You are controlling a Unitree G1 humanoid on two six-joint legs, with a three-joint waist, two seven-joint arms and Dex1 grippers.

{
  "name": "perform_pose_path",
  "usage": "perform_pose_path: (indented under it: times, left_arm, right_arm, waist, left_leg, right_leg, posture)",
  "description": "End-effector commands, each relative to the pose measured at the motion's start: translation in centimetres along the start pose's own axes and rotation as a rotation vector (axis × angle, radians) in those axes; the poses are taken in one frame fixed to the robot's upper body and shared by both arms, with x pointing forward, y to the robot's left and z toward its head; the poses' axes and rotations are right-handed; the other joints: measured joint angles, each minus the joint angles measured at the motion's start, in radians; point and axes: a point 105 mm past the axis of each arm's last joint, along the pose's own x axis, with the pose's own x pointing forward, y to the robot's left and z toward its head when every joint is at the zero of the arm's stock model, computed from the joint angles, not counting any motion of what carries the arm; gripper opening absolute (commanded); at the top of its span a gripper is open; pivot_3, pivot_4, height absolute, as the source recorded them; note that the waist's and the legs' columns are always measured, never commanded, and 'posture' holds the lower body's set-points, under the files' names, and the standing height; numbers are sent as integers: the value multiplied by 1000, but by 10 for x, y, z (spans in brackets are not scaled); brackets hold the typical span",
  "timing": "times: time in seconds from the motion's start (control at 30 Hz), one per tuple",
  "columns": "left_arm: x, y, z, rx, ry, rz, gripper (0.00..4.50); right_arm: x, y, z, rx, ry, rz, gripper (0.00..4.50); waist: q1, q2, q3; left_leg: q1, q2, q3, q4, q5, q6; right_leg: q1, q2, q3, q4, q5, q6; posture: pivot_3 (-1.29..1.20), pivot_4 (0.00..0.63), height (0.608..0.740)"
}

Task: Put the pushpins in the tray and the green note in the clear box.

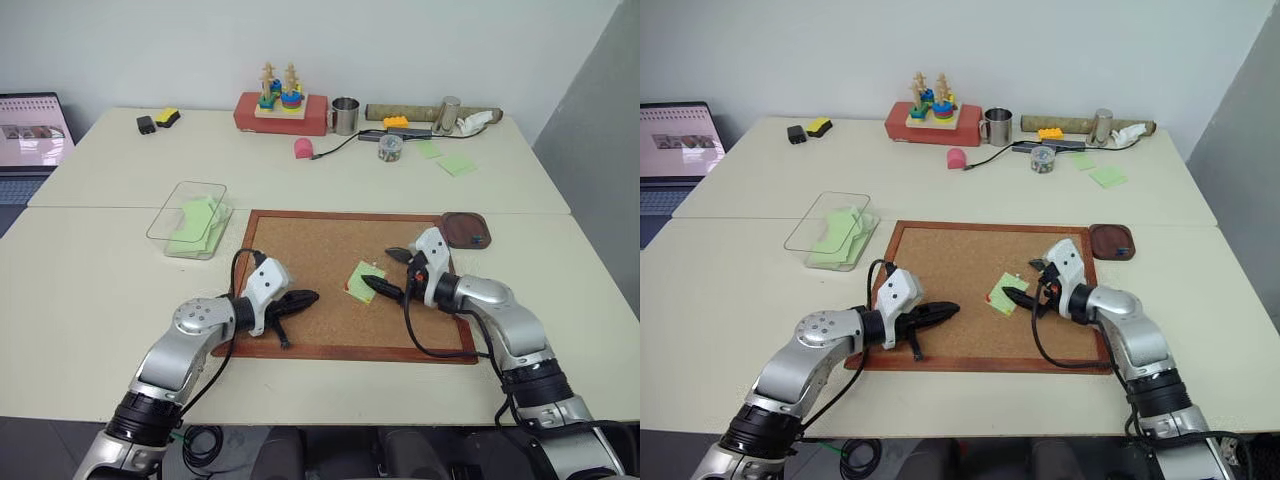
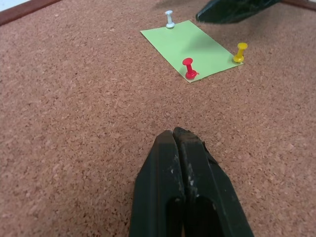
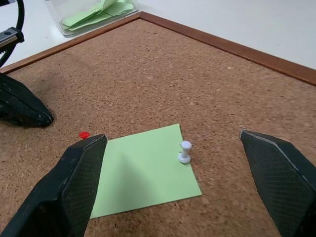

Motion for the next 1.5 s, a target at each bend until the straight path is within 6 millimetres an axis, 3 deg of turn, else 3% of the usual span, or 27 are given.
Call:
perform_pose_path:
  times: [0.03,0.23,0.27,0.47,0.73,0.97,1.5]
  left_arm:
    - [6,-11,-18,-43,62,-28,25]
    - [2,-6,-17,-16,63,-3,25]
    - [2,-5,-17,-10,63,6,0]
    - [1,-3,-15,-6,58,14,0]
    - [2,-4,-15,-7,59,16,0]
    - [3,-3,-15,-15,65,15,0]
    - [1,-7,-21,-46,97,-12,0]
  right_arm:
    - [7,0,16,-45,-43,19,4500]
    - [13,0,9,-29,-32,26,4500]
    - [14,-1,9,-26,-32,25,4149]
    - [18,-3,6,-24,-26,32,3094]
    - [17,-3,7,-17,-32,32,1277]
    - [15,-5,11,-21,-54,22,33]
    - [-1,7,56,-17,-177,76,33]
  waist:
    - [0,0,0]
    - [2,0,0]
    - [2,0,0]
    - [1,0,0]
    - [1,0,0]
    - [1,0,0]
    - [0,1,-1]
  left_leg:
    - [0,0,0,0,0,0]
    - [0,0,0,0,0,0]
    - [0,0,0,0,0,0]
    - [1,0,0,0,0,0]
    - [1,0,0,0,0,0]
    - [0,0,0,0,0,0]
    - [1,0,-1,0,0,0]
  right_leg:
    - [0,0,0,0,0,0]
    - [0,0,0,0,0,0]
    - [0,0,0,0,0,0]
    - [0,0,0,0,0,0]
    - [0,0,0,0,0,0]
    - [0,0,0,1,0,0]
    - [1,0,0,1,-2,3]
  posture:
    - [0,150,740]
    - [0,150,740]
    - [0,150,740]
    - [0,150,740]
    - [0,150,740]
    - [0,150,740]
    - [0,150,740]
